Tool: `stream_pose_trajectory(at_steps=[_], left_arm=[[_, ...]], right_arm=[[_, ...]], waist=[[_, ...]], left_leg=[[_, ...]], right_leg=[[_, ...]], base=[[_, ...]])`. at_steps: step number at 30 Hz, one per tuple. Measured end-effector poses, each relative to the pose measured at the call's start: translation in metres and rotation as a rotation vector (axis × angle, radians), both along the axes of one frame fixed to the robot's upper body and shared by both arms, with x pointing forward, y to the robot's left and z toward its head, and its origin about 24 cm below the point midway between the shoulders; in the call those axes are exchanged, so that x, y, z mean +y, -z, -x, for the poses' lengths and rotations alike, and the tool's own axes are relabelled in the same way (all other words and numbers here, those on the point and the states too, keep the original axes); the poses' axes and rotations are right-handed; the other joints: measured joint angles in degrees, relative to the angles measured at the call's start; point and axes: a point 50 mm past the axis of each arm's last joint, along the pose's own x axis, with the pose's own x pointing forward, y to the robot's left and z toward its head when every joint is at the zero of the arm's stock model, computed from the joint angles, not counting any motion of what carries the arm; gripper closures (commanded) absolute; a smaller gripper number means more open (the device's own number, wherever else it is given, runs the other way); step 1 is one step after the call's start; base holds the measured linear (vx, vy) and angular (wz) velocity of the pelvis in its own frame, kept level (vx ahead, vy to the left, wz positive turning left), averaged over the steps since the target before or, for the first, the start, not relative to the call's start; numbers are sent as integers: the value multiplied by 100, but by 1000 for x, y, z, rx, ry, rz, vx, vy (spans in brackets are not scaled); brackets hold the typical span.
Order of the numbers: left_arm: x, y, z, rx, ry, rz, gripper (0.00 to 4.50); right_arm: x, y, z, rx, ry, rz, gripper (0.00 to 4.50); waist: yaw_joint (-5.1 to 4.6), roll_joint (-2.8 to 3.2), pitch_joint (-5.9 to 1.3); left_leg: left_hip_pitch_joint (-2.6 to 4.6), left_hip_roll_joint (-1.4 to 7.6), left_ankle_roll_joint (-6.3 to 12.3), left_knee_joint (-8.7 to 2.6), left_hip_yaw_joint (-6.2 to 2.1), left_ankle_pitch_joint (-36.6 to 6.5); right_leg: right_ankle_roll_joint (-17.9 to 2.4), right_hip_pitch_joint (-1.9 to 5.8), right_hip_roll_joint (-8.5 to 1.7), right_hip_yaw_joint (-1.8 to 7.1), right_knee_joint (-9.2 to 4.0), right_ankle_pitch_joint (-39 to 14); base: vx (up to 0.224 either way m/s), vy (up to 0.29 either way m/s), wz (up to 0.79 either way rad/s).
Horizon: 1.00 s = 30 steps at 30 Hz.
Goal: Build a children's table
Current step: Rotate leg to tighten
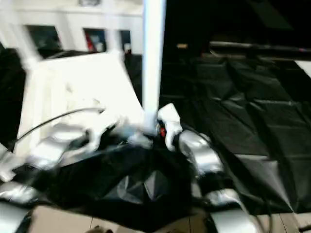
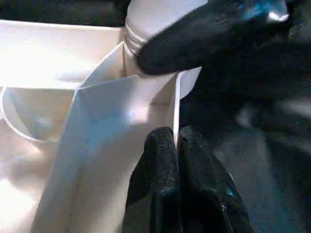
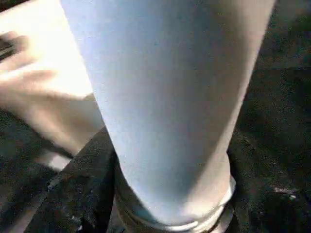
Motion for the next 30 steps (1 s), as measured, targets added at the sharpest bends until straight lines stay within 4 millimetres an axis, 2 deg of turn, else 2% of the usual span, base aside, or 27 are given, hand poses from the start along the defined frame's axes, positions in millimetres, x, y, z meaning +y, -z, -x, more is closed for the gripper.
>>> stream_pose_trajectory(at_steps=[4, 5, 7, 9, 10, 12, 18, 24, 28, 30], left_arm=[[-8, 0, -5, -6, -38, 4, 450], [-9, -1, -5, -8, -38, 5, 450], [-10, -1, -5, -11, -37, 4, 450], [-10, -2, -6, -12, -38, 5, 450], [-9, -2, -5, -12, -35, 5, 450], [-7, -2, -5, -13, -29, 6, 450], [8, -2, 5, -9, 61, 9, 450], [20, -1, 20, 23, 205, 17, 450], [26, -2, 26, 46, 272, 9, 450], [30, -2, 30, 58, 303, 5, 450]], right_arm=[[4, 0, -4, -4, 96, -4, 179], [4, -1, -5, -6, 99, -7, 144], [4, -1, -5, -9, 106, -21, 109], [5, -2, -5, -9, 101, -37, 104], [5, -2, -4, -11, 90, -39, 82], [5, -2, -4, -13, 67, -39, 68], [-10, -5, 7, -39, -190, 27, 68], [-18, -9, 20, -25, -439, 42, 68], [-19, -11, 25, -15, -545, 44, 68], [-20, -11, 28, -6, -602, 51, 91]], waist=[[21, 3, -2], [31, 4, -3], [39, 5, -2], [36, 10, 1], [35, 12, 2], [28, 13, 2], [30, 35, 13], [99, 36, 15], [162, 34, 15], [170, 30, 16]], left_leg=[[-2, 1, 0, -6, -2, 0], [-3, 1, 0, -6, -1, 0], [-8, 0, 1, -6, 1, -1], [-7, 0, 1, -6, 2, -1], [-7, 0, 1, -6, 2, -1], [-5, 1, 1, -6, 1, 0], [-9, 1, 2, -9, 2, -2], [-12, 3, 3, -9, 3, -2], [-13, 4, 3, -1, 5, -1], [-14, 3, 3, 0, 6, -2]], right_leg=[[-9, 0, 2, -3, -1, 5], [-5, 0, 2, -1, -2, 1], [-4, 0, 2, 0, -9, 1], [-4, 0, 2, 0, -9, 1], [-5, 0, 2, 0, -8, 1], [-5, 0, 2, -1, -6, 1], [-4, -2, 2, -3, -10, -1], [-5, -3, 2, -5, -9, -3], [-6, -2, 1, -4, -6, -2], [-6, -2, -1, -2, -7, -3]], base=[[0, 0, 0], [0, 0, 0], [0, 0, 0], [0, 0, 0], [0, 0, 0], [0, 0, 0], [0, 0, 0], [0, 0, 0], [0, 0, 0], [0, 0, 0]])
